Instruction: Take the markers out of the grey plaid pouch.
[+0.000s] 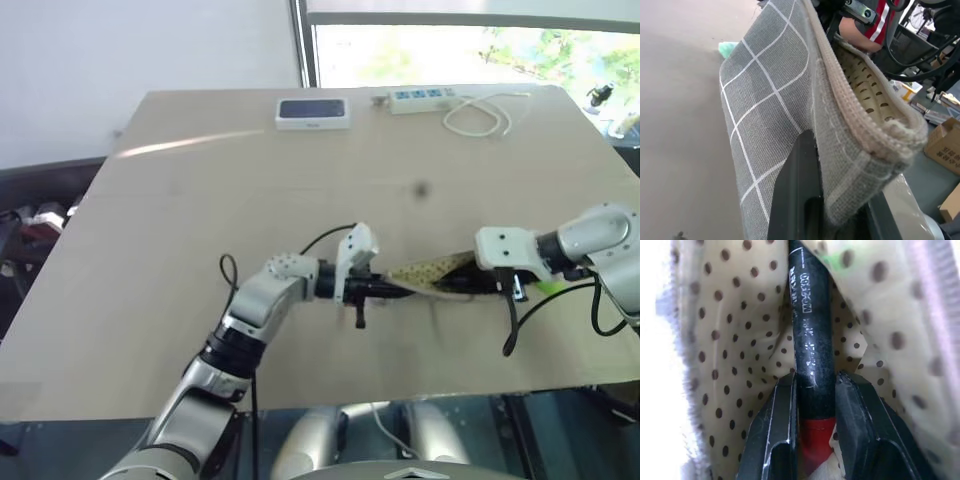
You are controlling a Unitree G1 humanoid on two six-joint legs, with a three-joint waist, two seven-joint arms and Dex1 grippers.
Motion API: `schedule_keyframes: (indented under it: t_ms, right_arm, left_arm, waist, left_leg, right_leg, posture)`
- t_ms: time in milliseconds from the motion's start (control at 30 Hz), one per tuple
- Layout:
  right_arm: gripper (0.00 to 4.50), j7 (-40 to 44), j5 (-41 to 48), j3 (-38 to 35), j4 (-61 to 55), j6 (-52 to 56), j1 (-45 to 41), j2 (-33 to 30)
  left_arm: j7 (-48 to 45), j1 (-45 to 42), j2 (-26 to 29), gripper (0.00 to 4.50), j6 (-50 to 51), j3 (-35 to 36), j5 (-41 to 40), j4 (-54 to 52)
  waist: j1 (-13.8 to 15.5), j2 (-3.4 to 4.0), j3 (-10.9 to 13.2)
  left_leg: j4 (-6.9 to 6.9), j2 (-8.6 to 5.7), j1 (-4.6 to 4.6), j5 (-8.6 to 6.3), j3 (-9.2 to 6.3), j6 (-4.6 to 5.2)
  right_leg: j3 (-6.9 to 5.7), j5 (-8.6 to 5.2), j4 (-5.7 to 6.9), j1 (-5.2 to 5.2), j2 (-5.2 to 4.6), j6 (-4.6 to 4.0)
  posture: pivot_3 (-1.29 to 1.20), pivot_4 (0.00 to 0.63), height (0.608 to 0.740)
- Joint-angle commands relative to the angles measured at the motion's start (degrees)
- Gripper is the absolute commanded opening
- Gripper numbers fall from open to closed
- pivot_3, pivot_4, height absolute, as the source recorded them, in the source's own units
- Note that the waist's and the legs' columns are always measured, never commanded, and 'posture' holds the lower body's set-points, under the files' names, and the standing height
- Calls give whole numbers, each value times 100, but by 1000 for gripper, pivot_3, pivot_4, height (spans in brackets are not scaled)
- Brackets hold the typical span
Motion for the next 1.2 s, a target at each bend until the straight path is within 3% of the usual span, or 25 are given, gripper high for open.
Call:
schedule_keyframes:
  t_ms: [33,200,733,967,1000,1033,1133,1200]
  right_arm:
    - [619,-216,255,-421,-272,207,-10,-61]
    - [619,-317,451,-461,-390,356,49,-45]
    - [619,-705,-724,593,-13,-410,438,-121]
    - [619,-692,-736,654,227,-483,367,20]
    - [1622,-667,-729,659,230,-500,376,16]
    - [1759,-659,-727,661,223,-519,395,14]
    - [2777,-647,-778,725,197,-486,412,27]
    - [2777,-622,-794,776,175,-501,405,62]
  left_arm:
    - [-21,24,-20,0,-26,-57,1,-208]
    - [-62,-1,0,0,-65,-51,47,-159]
    - [-96,50,-22,0,-2,-263,192,22]
    - [-163,128,-16,0,-238,-458,387,144]
    - [-161,131,-25,0,-259,-466,401,170]
    - [-157,131,-36,0,-269,-467,409,189]
    - [-144,121,-72,0,-255,-456,407,228]
    - [-146,106,-95,0,-258,-447,418,265]
  waist:
    - [1,0,0]
    - [-1,0,2]
    - [-4,1,3]
    - [-14,1,2]
    - [-14,1,2]
    - [-13,1,2]
    - [-13,0,1]
    - [-13,-1,0]
  left_leg:
    - [1,0,0,0,0,0]
    - [0,0,0,0,1,0]
    - [1,0,4,0,1,0]
    - [2,1,21,0,6,0]
    - [2,1,22,0,7,0]
    - [2,1,22,0,6,0]
    - [2,1,22,0,6,0]
    - [3,1,22,0,6,0]
  right_leg:
    - [0,0,0,0,0,0]
    - [0,0,1,0,0,0]
    - [-1,0,2,2,1,0]
    - [5,0,8,16,3,0]
    - [5,0,8,17,3,0]
    - [5,0,8,17,3,0]
    - [4,0,8,18,3,0]
    - [4,0,8,18,3,1]
  posture:
    - [0,150,740]
    - [0,150,740]
    - [0,150,740]
    - [0,150,740]
    - [0,150,740]
    - [0,150,740]
    - [0,150,740]
    - [0,150,740]
